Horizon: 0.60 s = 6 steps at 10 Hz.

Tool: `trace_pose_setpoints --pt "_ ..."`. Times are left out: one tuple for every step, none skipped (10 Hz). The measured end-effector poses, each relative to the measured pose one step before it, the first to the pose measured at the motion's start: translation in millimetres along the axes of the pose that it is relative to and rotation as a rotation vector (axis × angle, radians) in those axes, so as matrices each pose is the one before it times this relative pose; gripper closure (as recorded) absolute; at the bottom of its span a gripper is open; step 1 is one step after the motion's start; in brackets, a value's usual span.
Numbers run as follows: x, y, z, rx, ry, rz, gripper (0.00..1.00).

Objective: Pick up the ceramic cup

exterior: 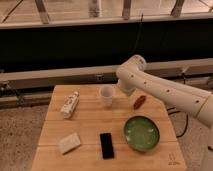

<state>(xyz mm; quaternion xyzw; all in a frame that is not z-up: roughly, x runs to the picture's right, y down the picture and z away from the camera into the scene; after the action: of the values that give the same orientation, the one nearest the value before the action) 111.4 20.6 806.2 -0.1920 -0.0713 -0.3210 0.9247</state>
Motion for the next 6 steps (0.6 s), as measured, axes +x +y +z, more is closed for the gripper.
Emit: trace_pose_setpoints --pt "-2.17 -1.94 4.15 -0.00161 -0.00799 -0.01385 0.20" --pt "-4.03 -1.44 5.71 -0.00327 -0.00946 -0.01229 0.20" --pt "-3.31 -1.97 6.20 -0.00201 -0.00707 -0.01352 0.20" --pt "-1.26 -2.00 4.34 -0.00173 -0.00585 -0.01486 0.20" --pt "-1.13 -0.82 2.71 -0.00212 -0.00467 -0.00882 0.20" --pt "-1.03 -0.61 3.62 -0.00309 -0.00510 -0.01068 0.20"
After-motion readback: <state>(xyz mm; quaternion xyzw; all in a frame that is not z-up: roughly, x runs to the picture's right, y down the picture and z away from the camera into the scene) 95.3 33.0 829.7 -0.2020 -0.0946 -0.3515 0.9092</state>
